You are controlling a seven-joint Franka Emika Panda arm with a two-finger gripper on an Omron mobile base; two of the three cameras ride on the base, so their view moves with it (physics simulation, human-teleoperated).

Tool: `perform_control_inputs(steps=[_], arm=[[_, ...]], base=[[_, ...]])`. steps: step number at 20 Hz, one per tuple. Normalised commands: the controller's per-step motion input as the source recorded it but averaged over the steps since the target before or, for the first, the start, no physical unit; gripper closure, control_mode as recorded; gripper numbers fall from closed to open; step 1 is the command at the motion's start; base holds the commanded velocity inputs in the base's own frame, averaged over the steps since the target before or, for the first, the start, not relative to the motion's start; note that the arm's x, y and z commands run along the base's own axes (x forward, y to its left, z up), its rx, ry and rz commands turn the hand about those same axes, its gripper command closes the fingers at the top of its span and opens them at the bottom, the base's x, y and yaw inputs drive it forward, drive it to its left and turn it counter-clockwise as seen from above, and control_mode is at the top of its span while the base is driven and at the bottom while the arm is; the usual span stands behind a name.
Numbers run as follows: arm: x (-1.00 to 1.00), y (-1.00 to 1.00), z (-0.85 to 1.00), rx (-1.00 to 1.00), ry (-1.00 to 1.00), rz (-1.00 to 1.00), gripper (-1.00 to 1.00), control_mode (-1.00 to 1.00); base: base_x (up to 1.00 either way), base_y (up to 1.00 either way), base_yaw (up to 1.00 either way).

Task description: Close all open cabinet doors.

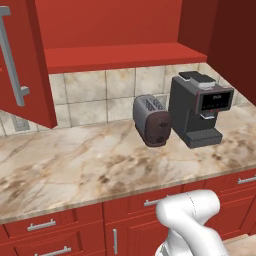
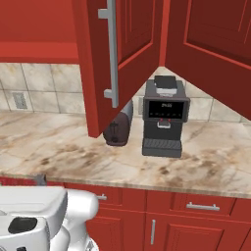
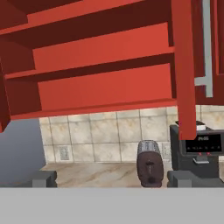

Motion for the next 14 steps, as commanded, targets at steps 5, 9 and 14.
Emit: perform_control_inputs(steps=[5,9,14], arm=[[0.08,-0.59,0.00,0.00,-0.12,0.12,-1.00,-1.00],[0.30,-0.51,0.00,0.00,-0.11,0.15,-1.00,-1.00],[0.36,-0.50,0.04,0.02,-0.11,0.20,-1.00,-1.00]], base=[[0.00,0.00,0.00],[0.00,0.00,0.00],[0.00,0.00,0.00]])
